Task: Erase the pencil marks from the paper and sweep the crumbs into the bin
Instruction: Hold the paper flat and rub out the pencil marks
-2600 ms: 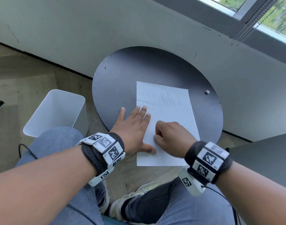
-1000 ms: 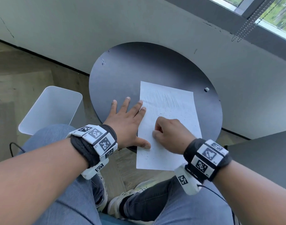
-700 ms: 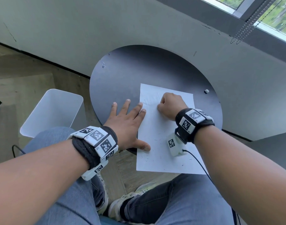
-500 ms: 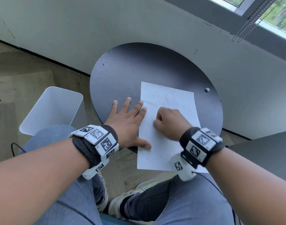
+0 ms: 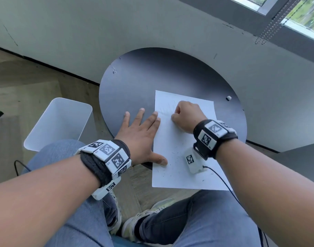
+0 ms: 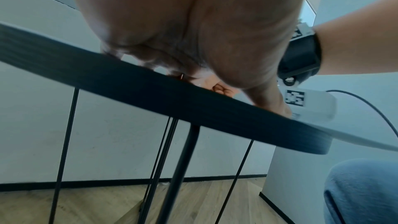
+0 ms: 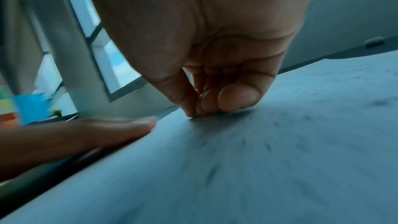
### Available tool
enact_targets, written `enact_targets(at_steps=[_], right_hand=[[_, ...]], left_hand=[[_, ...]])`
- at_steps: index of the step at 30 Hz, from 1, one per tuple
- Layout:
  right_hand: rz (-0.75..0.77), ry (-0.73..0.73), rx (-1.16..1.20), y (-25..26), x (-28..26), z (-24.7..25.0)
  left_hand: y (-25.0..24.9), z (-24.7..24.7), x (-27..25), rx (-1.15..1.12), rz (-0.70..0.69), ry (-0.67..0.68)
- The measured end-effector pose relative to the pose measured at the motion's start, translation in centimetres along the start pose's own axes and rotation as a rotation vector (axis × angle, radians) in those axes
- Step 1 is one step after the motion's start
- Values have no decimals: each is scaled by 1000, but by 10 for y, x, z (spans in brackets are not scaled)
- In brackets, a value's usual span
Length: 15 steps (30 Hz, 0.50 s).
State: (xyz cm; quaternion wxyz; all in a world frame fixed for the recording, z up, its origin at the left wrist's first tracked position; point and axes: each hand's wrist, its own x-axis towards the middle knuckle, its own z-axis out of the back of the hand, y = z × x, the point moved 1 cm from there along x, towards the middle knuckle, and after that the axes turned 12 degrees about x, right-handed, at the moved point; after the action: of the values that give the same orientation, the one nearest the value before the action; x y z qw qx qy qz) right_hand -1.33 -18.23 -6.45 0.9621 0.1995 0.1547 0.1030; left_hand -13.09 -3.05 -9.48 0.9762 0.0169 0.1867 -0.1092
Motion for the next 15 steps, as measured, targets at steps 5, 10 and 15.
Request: enact_targets(at_steps=[5,10,15], right_hand=[[121,184,3,5,-76,-14],[146,172,-7,10,-64,-14],[84,35,-31,23,13,-9]], left_hand=[[-1,-1,0,-5,-4,-1],[0,-1,-1,-7,-12,1],[2,0,-2,-22,-11,5]])
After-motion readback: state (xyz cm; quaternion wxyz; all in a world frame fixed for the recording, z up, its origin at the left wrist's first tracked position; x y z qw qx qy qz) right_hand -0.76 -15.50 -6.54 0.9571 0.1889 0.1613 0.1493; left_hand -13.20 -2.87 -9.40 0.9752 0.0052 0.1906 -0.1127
